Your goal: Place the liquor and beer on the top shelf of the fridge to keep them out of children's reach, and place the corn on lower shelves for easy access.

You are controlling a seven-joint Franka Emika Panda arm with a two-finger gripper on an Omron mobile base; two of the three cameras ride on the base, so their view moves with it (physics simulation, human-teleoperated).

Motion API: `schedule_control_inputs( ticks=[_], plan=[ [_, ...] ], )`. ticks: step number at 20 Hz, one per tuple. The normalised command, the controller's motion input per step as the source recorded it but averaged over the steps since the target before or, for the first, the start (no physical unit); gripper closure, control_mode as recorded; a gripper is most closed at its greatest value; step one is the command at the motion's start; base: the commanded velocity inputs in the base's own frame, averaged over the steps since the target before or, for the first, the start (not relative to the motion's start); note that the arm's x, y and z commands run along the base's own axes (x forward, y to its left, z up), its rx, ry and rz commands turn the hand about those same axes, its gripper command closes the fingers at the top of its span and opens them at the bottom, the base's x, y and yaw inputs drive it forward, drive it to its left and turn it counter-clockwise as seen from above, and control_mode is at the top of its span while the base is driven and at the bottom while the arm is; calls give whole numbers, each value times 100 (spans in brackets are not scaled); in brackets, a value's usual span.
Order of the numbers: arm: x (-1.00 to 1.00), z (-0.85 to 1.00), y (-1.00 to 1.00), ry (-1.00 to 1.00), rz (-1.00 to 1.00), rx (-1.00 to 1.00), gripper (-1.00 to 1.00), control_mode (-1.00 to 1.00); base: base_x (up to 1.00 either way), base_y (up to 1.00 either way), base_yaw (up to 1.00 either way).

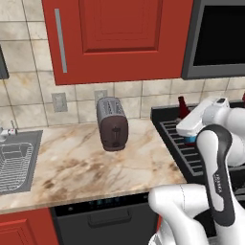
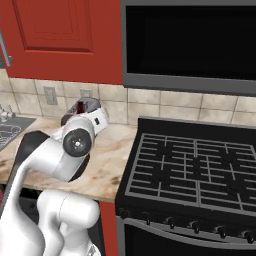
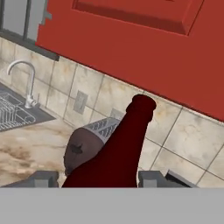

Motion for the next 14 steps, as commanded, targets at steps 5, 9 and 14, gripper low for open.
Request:
schedule_control_inputs(
  ticks=[5,9,14],
  plan=[
    [-85,49,28,0,0,-12,100,-100,0,0,0],
    [-35,0,56,1,0,-19,100,-100,0,0,0],
    [0,0,47,6,0,-16,100,-100,0,0,0]
  ],
)
